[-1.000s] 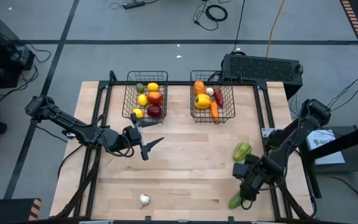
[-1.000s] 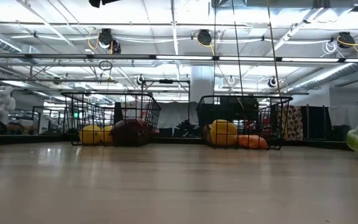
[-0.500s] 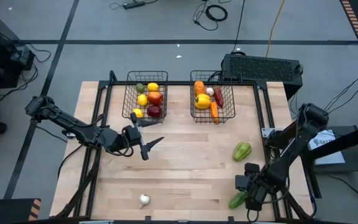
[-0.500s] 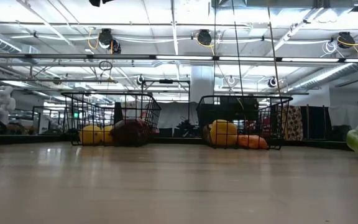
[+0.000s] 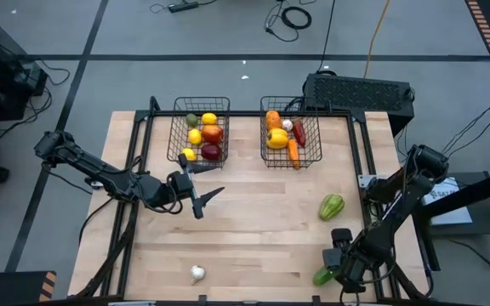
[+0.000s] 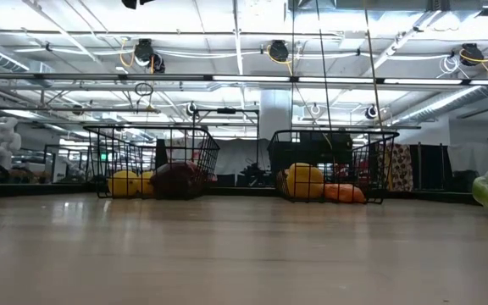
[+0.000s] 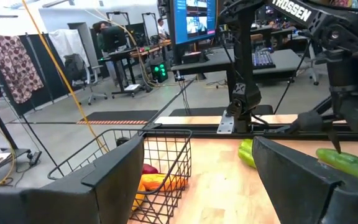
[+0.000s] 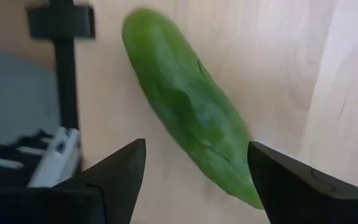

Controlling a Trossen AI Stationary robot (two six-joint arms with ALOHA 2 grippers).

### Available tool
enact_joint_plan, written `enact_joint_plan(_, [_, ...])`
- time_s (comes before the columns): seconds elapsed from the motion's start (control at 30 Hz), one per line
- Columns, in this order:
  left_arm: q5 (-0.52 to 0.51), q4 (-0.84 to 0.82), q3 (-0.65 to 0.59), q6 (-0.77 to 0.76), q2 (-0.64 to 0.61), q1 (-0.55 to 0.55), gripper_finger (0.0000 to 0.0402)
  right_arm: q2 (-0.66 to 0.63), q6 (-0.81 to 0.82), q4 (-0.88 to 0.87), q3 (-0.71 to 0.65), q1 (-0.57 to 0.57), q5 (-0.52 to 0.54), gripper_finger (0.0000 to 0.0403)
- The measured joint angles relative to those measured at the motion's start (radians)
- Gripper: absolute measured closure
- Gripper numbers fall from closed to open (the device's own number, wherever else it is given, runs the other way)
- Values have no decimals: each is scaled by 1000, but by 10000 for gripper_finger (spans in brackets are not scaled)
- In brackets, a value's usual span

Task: Sort produce into baskets
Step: Put the green cucumber into the right mesh basket

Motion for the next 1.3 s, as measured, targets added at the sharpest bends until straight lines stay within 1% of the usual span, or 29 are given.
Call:
enact_joint_plan(0.1, [0, -1, 0, 1, 0, 0, 96, 33, -64, -7, 0, 1, -17, 118])
enact_joint_plan(0.33, [0, -2, 0, 2, 0, 0, 96, 136, -234, -23, 0, 2, -26, 64])
enact_joint_plan(0.43, [0, -4, 0, 2, 0, 0, 96, 189, -283, -24, 0, 5, -30, 59])
enact_joint_plan(0.53, [0, -4, 0, 2, 0, 0, 96, 217, -301, -22, 2, 5, -28, 73])
enact_joint_plan(0.67, [0, -2, 1, 2, 0, 1, 96, 219, -291, -19, 3, 5, -27, 109])
enact_joint_plan(0.9, [0, -2, 1, 2, 0, 1, 96, 191, -165, -6, -1, 5, -19, 179])
enact_joint_plan(1.03, [0, -2, 1, 8, 0, 1, 96, 191, -130, 39, -1, 5, -25, 210])
enact_joint_plan(1.13, [0, -3, 1, 9, 0, 1, 96, 191, -112, 98, -1, -5, -27, 219])
enact_joint_plan(1.3, [0, -3, 1, 10, 0, 1, 96, 186, -62, 202, -1, -65, -23, 217])
